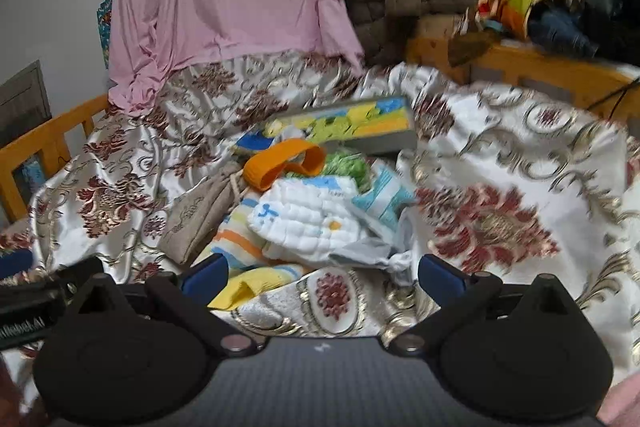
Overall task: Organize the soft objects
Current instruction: 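Grasp the grey burlap pouch with the left tool while the right tool grasps the white muslin cloth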
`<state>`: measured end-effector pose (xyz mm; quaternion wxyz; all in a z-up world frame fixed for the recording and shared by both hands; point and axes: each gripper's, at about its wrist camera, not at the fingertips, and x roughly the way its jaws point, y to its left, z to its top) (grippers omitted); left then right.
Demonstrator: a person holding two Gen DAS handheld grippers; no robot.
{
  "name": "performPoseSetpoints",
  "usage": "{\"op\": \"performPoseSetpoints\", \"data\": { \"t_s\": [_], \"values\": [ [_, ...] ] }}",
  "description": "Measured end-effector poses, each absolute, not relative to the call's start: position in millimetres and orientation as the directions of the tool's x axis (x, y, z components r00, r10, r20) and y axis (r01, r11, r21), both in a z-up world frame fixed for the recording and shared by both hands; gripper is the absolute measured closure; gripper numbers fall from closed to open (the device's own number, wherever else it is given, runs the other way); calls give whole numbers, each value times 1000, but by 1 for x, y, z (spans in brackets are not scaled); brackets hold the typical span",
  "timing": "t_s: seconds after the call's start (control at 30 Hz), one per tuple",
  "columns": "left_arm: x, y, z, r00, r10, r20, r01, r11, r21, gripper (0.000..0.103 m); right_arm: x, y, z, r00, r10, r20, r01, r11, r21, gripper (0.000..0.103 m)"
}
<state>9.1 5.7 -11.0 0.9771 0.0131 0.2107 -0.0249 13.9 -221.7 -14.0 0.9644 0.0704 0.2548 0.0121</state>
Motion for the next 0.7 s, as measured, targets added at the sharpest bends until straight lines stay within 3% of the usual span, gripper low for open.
{"op": "performPoseSetpoints", "data": {
  "t_s": [0.3,0.7],
  "values": [
    [55,9,-13,882,-81,-465,87,996,-9,1,54,-219,-21,807,179,-563,-144,984,106,0],
    [132,1,-27,818,-165,-551,227,973,45,1,114,-220,-35,780,220,-586,-254,967,25,0]
  ]
}}
